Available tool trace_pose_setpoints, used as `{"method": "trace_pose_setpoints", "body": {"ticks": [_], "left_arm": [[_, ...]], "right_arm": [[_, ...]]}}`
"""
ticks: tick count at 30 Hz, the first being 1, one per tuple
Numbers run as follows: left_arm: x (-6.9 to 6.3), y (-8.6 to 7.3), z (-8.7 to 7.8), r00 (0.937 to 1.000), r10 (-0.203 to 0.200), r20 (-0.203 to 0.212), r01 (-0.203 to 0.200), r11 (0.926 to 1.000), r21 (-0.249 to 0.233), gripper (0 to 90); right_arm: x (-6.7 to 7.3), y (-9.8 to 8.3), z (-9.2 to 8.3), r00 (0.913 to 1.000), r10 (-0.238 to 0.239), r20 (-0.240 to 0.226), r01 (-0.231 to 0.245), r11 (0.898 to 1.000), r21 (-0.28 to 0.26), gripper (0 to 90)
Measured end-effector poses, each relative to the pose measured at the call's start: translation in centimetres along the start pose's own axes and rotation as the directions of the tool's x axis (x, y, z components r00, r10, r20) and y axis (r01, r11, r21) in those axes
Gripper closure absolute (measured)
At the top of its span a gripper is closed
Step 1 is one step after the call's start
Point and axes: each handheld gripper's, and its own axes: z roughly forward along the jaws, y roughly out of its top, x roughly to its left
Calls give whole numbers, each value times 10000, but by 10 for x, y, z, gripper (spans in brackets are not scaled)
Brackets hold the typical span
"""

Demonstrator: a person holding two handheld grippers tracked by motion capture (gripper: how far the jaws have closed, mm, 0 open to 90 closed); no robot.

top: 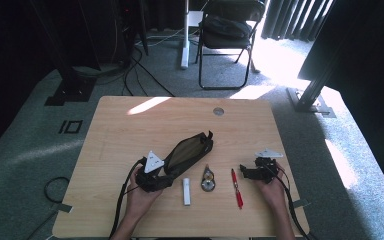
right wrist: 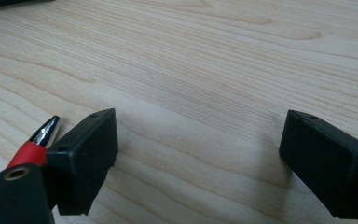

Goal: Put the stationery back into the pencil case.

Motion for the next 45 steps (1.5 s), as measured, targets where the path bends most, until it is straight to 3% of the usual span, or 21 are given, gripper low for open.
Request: {"method": "trace_pose_setpoints", "body": {"ticks": [24, 31, 34, 45], "left_arm": [[-34, -12, 18, 9986, 341, 400, -365, 9975, 600, 434], [-43, -19, 22, 9987, 409, 320, -432, 9963, 743, 433], [-50, -23, 28, 9975, 676, 184, -691, 9930, 957, 422], [-55, -38, 41, 9982, 407, 438, -473, 9857, 1618, 362]], "right_arm": [[0, 0, 0, 10000, -24, 7, 24, 10000, -9, 113], [0, 0, 0, 10000, -25, 9, 25, 10000, -11, 113], [0, 0, 0, 10000, -25, 9, 25, 10000, -9, 113], [0, 0, 0, 10000, -26, 7, 26, 10000, -9, 113]]}}
